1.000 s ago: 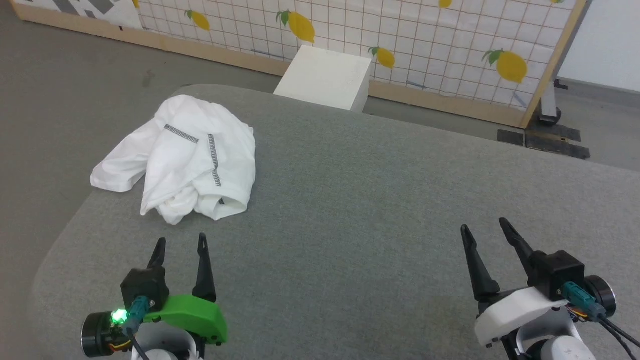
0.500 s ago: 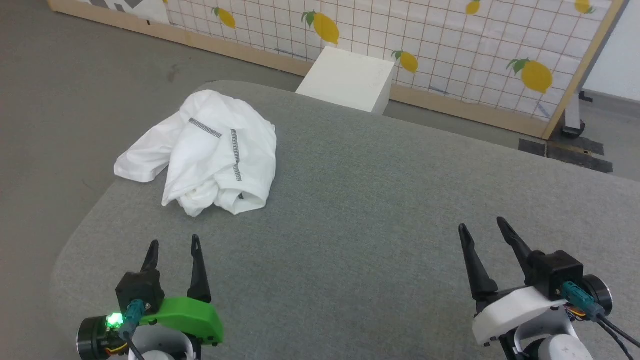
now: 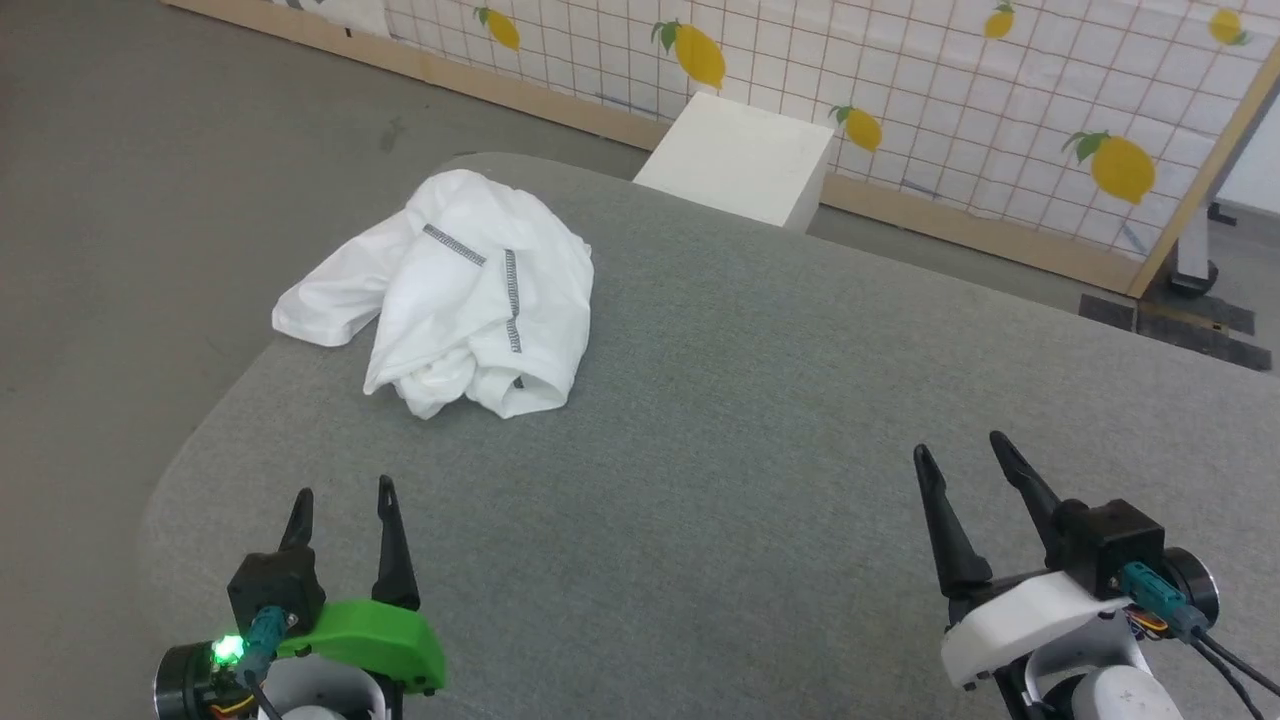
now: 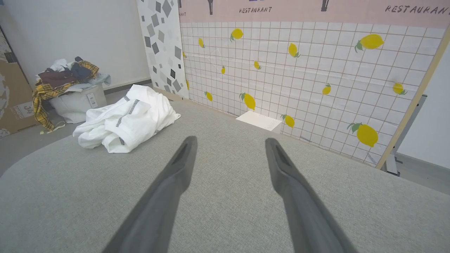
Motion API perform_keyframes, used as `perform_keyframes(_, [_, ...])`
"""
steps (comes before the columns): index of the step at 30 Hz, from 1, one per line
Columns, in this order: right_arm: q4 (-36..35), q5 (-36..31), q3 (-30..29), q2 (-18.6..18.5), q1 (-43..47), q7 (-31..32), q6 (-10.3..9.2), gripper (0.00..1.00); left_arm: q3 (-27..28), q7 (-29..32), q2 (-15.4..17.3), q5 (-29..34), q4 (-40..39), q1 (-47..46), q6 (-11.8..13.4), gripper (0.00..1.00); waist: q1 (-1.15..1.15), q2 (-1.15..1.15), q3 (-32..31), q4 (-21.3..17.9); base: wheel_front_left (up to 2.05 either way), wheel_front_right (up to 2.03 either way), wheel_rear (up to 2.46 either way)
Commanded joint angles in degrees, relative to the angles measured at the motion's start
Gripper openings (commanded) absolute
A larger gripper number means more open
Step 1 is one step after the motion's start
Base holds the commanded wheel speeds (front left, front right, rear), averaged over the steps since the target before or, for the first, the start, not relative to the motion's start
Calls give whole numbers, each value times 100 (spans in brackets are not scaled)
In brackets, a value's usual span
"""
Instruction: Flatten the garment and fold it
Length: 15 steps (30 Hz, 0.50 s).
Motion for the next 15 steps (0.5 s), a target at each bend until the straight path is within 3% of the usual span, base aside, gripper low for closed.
perform_keyframes(1, [34, 56, 18, 12, -110, -52, -7, 100, -21, -65, 62, -56, 29, -95, 55, 100, 0, 0, 2, 52, 0, 0, 0])
perform_keyframes(12, [98, 107, 42, 14, -160, -125, -8, 100, -113, -197, 135, -202, 127, -149, 179, 100, 0, 0, 32, 284, 0, 0, 0])
perform_keyframes(15, [75, 94, 46, 15, -204, -113, -8, 100, -200, -185, 184, -273, 135, -386, 71, 100, 0, 0, 141, 353, 0, 0, 0])
